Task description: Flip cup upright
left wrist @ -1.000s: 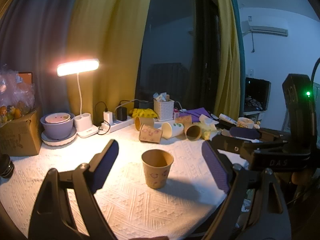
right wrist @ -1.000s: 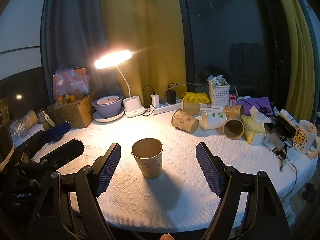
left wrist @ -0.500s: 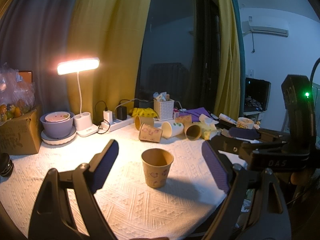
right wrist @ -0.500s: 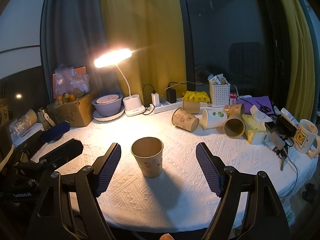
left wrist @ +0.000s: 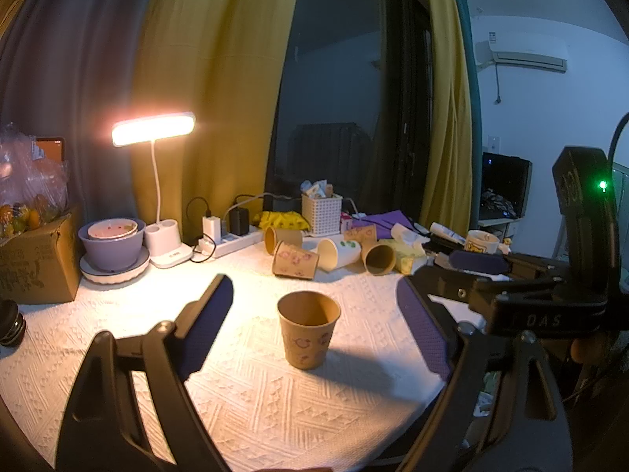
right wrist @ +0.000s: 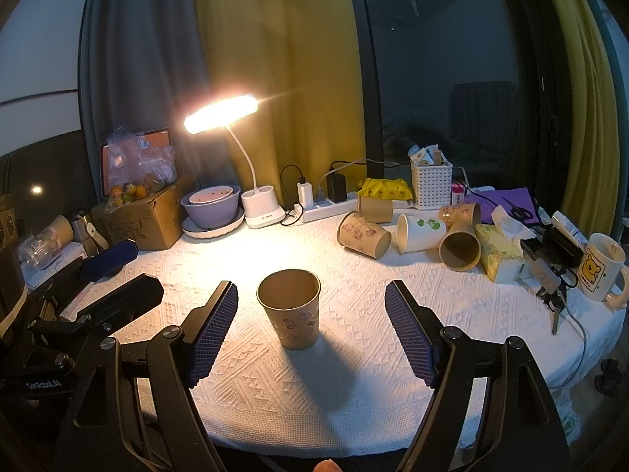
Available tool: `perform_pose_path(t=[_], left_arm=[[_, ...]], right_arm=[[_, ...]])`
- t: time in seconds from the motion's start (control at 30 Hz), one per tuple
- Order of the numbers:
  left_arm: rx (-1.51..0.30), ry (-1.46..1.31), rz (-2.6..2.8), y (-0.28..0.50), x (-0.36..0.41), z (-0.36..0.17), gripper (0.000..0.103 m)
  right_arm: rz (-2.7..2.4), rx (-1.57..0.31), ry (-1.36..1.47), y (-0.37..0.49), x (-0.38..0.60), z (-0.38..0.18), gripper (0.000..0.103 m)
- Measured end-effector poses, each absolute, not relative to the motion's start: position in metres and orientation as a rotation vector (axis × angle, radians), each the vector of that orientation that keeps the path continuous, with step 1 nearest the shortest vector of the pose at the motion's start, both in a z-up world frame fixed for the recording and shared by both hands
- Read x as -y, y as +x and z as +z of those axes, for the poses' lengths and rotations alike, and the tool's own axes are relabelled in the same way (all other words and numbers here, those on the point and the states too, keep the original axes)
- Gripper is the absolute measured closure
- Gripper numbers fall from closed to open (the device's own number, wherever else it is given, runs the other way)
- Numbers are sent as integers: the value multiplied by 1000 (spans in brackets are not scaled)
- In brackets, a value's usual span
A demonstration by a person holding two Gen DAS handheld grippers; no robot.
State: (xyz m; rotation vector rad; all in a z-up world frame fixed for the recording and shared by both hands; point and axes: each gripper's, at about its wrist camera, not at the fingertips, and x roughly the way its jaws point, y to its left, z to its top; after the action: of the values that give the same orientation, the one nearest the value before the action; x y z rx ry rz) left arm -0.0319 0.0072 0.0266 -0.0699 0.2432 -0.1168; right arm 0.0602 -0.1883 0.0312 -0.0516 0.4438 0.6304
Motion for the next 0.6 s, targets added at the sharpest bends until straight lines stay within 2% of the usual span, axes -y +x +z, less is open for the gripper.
perform_pose_path(t=[0.6], left_arm=[[-244,-71,-116,-32,-8,27,17]], right_arm=[[631,-445,-51,60,188,32,23]])
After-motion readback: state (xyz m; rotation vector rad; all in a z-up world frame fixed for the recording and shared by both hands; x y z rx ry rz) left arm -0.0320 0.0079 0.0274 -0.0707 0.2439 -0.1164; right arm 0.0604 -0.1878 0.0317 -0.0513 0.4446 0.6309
